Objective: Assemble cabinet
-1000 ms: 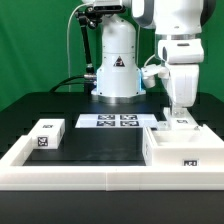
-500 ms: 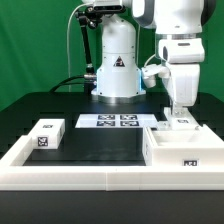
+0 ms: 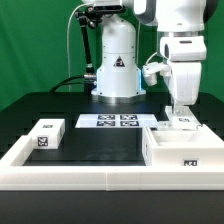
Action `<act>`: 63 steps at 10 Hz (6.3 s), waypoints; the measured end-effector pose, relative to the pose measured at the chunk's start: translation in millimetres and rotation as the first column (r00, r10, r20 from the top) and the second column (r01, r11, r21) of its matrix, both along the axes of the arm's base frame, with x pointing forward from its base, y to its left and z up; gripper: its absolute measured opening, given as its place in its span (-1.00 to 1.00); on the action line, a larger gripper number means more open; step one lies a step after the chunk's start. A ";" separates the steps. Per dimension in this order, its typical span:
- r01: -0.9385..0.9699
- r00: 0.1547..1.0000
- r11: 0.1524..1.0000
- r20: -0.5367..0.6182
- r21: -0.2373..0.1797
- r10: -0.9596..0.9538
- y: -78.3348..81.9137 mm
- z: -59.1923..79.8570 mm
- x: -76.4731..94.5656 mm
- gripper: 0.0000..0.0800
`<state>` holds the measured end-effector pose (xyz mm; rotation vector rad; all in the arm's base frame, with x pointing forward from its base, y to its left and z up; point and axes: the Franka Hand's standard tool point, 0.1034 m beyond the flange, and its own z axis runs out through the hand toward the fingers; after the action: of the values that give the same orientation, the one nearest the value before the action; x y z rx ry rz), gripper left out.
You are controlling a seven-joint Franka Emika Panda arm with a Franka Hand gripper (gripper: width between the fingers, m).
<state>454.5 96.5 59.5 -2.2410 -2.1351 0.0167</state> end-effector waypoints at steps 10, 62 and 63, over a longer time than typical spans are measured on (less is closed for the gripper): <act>0.002 1.000 1.000 0.019 0.016 -0.002 0.3 -4.0 22.8 -0.82; 0.018 1.000 1.000 -0.003 -0.018 -0.018 -4.8 34.0 61.9 0.99; 0.018 1.000 1.000 -0.003 -0.018 -0.018 -4.9 33.8 61.8 0.99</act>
Offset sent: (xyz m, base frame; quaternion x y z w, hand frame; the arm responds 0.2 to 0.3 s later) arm 0.0140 -0.0013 -0.0016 0.0032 -0.0045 0.0003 1.0000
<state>516.3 91.6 93.3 -2.2683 -2.1212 0.0388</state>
